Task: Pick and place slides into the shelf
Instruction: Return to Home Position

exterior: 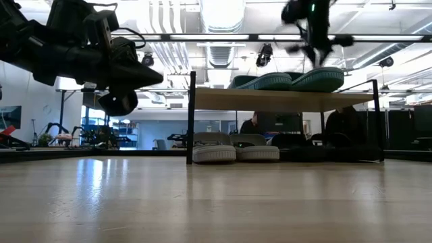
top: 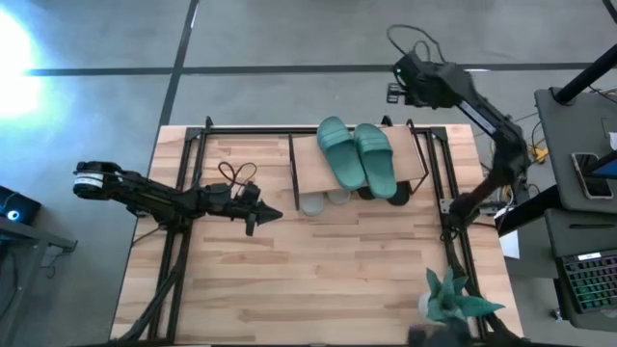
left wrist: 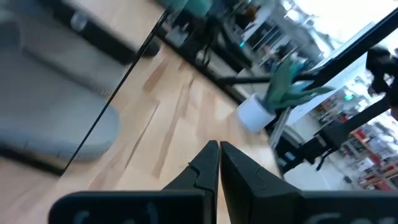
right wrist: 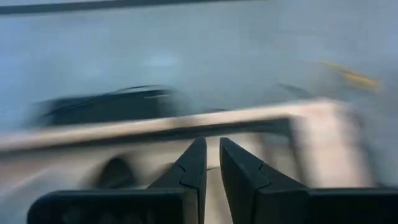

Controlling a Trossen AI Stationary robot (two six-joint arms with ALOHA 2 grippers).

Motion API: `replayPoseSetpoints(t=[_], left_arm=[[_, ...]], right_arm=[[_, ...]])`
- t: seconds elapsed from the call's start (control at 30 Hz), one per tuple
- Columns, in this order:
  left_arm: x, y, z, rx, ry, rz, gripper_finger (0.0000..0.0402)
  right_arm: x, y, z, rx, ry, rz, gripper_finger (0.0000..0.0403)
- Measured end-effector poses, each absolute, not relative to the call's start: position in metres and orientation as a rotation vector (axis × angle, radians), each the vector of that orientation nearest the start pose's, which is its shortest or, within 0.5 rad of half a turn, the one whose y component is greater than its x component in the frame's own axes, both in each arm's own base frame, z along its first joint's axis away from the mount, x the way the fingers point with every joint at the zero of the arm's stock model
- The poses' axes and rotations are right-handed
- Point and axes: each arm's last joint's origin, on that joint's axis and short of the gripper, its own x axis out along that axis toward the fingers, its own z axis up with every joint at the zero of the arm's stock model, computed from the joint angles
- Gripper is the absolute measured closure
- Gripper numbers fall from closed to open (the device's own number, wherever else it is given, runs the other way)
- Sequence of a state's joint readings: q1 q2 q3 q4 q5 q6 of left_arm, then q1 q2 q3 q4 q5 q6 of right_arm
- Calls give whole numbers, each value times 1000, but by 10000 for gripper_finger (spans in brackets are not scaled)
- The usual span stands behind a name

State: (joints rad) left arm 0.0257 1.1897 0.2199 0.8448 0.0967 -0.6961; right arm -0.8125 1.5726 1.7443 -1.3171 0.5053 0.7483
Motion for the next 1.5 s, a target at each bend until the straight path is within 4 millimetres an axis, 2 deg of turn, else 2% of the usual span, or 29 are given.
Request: replayPoseSetpoints(t=[0.13, 0.2, 0.3, 0.4, 0.47, 0.53, 0.63, 0.73, 0.83, 0.9, 0.93, 1.1, 1.23, 1.4, 1.5], left_arm=[[206, 3, 176, -672, 66, -55, 402], [206, 3, 179, -665, 36, -65, 402], [206, 3, 181, -665, 25, -69, 402], [206, 3, 180, -672, 28, -67, 402], [206, 3, 180, -673, 28, -67, 402], [206, 3, 180, -673, 28, -68, 402], [206, 3, 180, -673, 29, -73, 402], [206, 3, 180, -674, 29, -73, 402], [206, 4, 181, -674, 26, -70, 402], [207, 4, 182, -673, 21, -71, 402], [207, 4, 183, -673, 18, -72, 402], [210, 4, 190, -670, -22, -84, 402], [212, 6, 199, -650, -72, -48, 402], [211, 15, 205, -614, -155, 123, 402], [207, 19, 210, -603, -190, 149, 402]], right_arm=[[210, -169, 424, 653, 605, -947, 364], [215, -137, 438, 563, 569, -727, 364], [209, -103, 451, 485, 525, -718, 364], [193, -76, 472, 604, 351, -688, 364], [182, -55, 486, 555, 273, -575, 364], [176, -32, 489, 462, 301, -410, 364], [176, -3, 473, 435, 356, -312, 365], [187, 19, 435, 484, 393, -243, 365], [209, 40, 405, 463, 237, -58, 364], [212, 44, 390, 397, 128, 60, 365], [207, 42, 381, 380, 109, 74, 365], [161, 20, 327, 471, 38, -77, 365], [129, 13, 311, 438, -141, -23, 365], [102, 7, 277, 409, -169, -50, 365], [91, 6, 262, 410, -196, -41, 365]])
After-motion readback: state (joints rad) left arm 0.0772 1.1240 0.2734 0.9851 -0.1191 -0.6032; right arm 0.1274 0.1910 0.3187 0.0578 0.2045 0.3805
